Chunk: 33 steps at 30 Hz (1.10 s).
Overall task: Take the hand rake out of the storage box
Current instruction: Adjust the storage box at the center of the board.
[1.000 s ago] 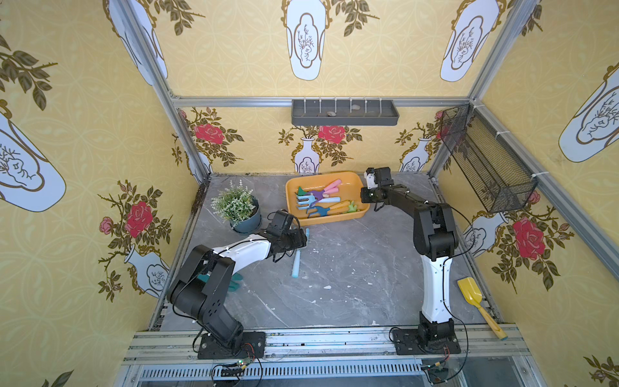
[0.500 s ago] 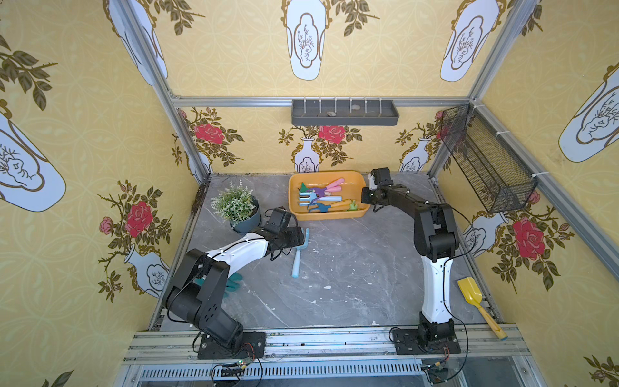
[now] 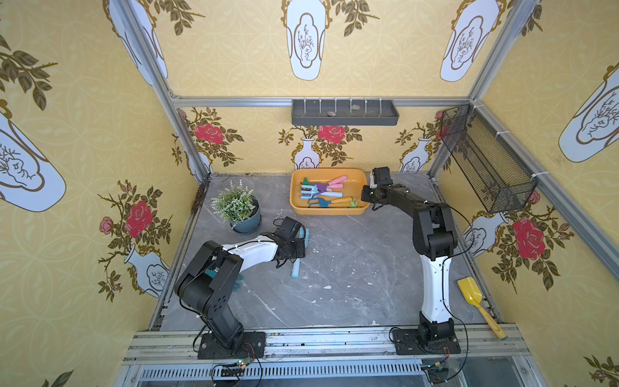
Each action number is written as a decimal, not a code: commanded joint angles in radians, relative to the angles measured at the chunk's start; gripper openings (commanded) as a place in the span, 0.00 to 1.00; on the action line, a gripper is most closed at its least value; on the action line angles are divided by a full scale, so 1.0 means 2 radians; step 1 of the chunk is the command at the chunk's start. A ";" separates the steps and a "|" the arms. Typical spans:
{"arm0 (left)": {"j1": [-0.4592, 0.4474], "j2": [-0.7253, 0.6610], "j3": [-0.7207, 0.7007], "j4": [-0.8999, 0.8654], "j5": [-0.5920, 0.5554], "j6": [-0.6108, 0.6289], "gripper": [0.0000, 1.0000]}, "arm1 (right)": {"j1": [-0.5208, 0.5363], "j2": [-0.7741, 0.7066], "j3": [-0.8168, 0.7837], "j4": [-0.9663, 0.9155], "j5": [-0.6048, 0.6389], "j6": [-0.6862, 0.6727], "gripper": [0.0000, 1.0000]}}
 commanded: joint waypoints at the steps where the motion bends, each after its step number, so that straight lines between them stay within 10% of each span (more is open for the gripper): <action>1: 0.000 0.013 0.005 0.001 -0.004 -0.002 0.55 | 0.002 -0.008 -0.006 -0.011 -0.001 -0.006 0.11; 13: 0.011 0.063 0.061 -0.001 -0.024 0.002 0.30 | 0.004 -0.017 -0.023 -0.009 -0.015 -0.013 0.13; 33: 0.019 0.076 0.072 0.033 -0.016 -0.079 0.29 | 0.004 -0.020 -0.025 -0.005 -0.023 -0.023 0.26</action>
